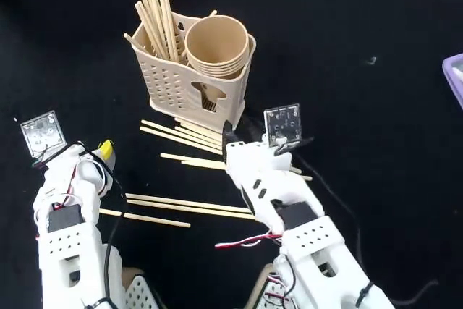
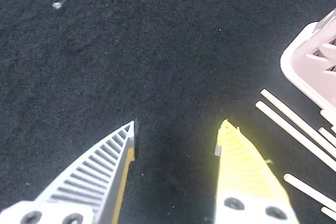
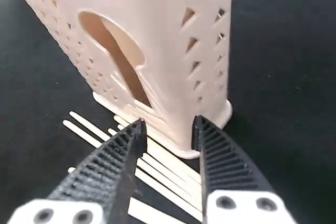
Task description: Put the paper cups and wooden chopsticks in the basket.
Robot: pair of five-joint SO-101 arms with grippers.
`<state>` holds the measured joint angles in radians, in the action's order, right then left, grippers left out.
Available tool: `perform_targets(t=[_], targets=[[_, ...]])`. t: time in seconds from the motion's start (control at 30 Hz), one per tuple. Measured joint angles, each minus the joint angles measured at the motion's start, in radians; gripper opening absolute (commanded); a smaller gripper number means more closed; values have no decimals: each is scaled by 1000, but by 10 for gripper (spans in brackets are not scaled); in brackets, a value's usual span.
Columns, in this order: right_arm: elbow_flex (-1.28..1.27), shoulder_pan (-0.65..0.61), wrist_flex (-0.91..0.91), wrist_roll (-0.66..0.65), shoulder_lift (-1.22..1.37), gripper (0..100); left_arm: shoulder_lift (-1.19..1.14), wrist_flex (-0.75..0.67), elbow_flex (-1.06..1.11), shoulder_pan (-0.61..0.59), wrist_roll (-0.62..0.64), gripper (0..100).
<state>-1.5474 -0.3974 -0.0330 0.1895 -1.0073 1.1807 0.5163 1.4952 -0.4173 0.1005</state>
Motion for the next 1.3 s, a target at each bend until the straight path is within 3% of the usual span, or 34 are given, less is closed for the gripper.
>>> perform_targets(t=[0.37, 0.77, 1.3], targets=[[2, -43, 84, 3, 35, 159, 0, 0, 0, 0, 0, 252], [261, 46, 137, 3, 562, 159, 0, 0, 0, 0, 0, 252], [270, 186, 137, 3, 528, 159, 0, 0, 0, 0, 0, 252]])
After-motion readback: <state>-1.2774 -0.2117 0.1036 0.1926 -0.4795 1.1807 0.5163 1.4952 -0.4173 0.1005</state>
